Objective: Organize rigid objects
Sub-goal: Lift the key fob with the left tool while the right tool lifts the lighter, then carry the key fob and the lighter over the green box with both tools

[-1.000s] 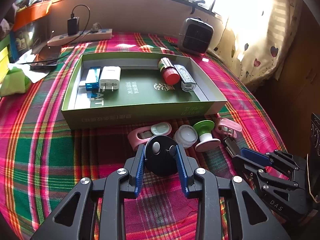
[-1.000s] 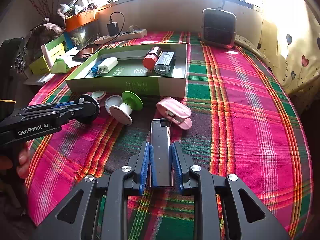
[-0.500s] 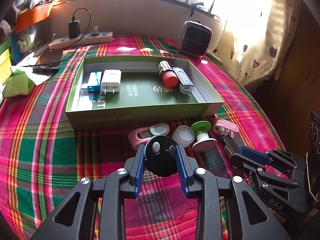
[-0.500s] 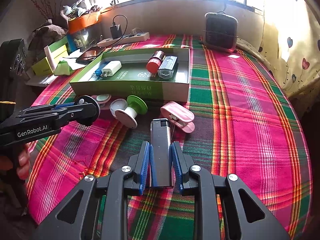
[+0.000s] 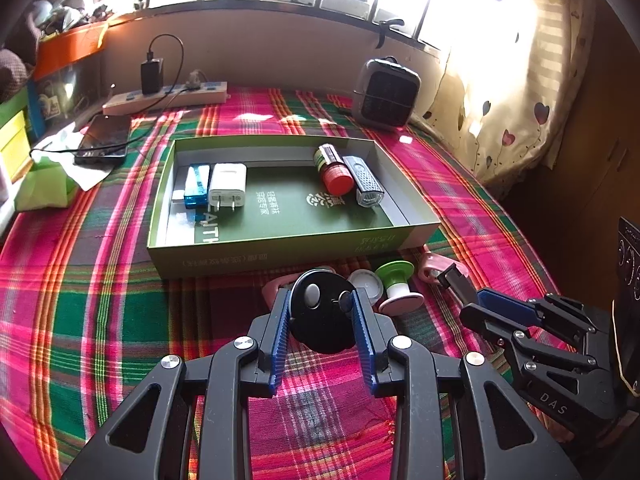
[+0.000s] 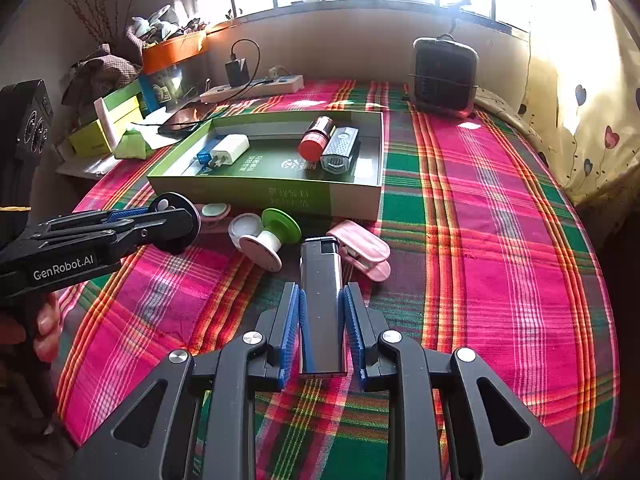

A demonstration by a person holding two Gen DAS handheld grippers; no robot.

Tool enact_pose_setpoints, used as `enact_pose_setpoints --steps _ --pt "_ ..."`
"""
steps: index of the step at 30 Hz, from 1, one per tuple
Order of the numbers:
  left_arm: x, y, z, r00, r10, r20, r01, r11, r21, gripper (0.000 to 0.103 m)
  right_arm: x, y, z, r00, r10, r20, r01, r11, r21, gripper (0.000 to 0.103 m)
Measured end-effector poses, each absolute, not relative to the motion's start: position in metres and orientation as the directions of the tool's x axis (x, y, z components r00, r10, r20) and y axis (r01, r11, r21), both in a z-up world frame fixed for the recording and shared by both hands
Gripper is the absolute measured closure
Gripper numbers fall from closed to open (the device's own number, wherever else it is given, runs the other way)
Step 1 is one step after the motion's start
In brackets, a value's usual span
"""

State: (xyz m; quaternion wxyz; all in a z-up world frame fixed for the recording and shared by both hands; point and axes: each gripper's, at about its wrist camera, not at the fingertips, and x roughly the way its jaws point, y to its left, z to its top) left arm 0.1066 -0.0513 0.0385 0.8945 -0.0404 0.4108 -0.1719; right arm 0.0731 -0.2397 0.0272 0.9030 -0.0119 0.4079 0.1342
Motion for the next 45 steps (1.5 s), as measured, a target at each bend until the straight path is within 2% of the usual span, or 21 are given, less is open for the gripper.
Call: enact_pose_setpoints --steps 26,45 --pt "0.135 -0.031 0.057 0.651 -0.327 -0.685 0.244 0.945 -0.219 0.074 0.12 -0.215 0.055 0.646 0.278 -0.711 -0.31 0.947 0.09 0.079" --pt "0.178 -0.018 0.045 0.628 -0.319 -0.71 0.208 0.948 -0.242 0.074 0.194 -0.187 0.066 0.616 0.314 -0.722 -0.379 0.922 0.078 0.079"
